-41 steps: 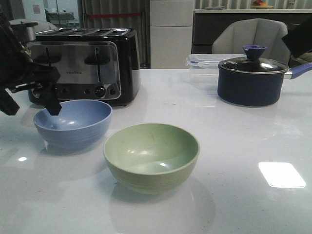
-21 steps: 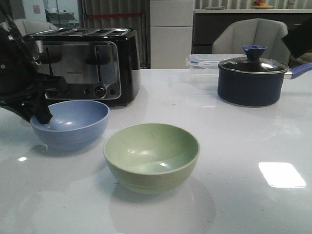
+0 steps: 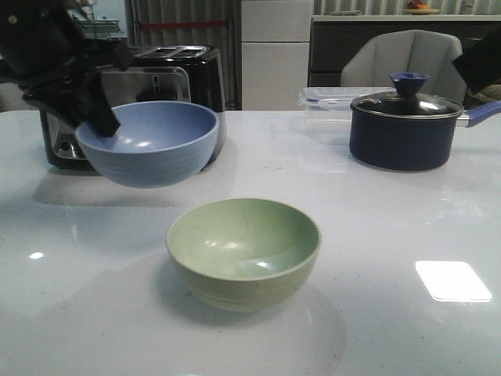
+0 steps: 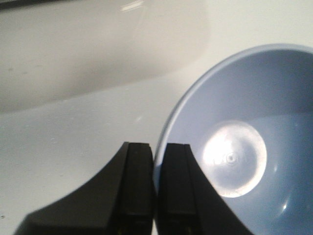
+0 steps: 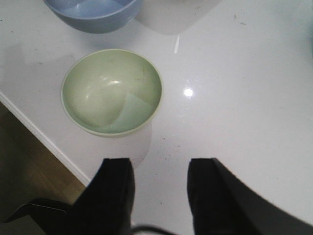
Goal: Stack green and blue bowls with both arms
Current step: 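Lift the blue bowl and lower it into the green bowl, then open the left gripper and raise it away from the stacked bowls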
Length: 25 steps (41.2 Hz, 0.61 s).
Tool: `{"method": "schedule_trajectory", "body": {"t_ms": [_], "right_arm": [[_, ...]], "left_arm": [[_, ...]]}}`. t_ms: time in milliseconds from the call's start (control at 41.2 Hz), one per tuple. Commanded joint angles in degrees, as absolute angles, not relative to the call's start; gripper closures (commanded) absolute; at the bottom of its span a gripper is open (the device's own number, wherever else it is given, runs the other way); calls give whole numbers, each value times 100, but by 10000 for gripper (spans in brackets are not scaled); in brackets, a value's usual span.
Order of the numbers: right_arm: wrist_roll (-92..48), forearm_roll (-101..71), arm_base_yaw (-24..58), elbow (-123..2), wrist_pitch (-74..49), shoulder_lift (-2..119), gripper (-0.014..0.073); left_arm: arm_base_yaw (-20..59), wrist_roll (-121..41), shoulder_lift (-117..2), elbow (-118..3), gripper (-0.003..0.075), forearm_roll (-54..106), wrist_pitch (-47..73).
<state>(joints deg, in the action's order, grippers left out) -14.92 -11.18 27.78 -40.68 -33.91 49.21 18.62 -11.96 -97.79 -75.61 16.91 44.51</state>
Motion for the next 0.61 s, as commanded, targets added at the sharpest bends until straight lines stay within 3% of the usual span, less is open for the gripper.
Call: {"method": "schedule_trajectory", "body": {"t_ms": [0, 243, 583], "right_arm": [[-1548, -1112, 2781, -4218, -3031, 4890, 199], [-1548, -1112, 2781, -4218, -3031, 4890, 199], [-1548, -1112, 2781, -4218, -3031, 4890, 199]], "left_arm": [[2276, -1318, -9403, -7742, 627, 1873, 4382], [2958, -1317, -9616, -7742, 627, 1861, 4330], [3070, -1317, -10311, -7742, 607, 1884, 4196]]}}
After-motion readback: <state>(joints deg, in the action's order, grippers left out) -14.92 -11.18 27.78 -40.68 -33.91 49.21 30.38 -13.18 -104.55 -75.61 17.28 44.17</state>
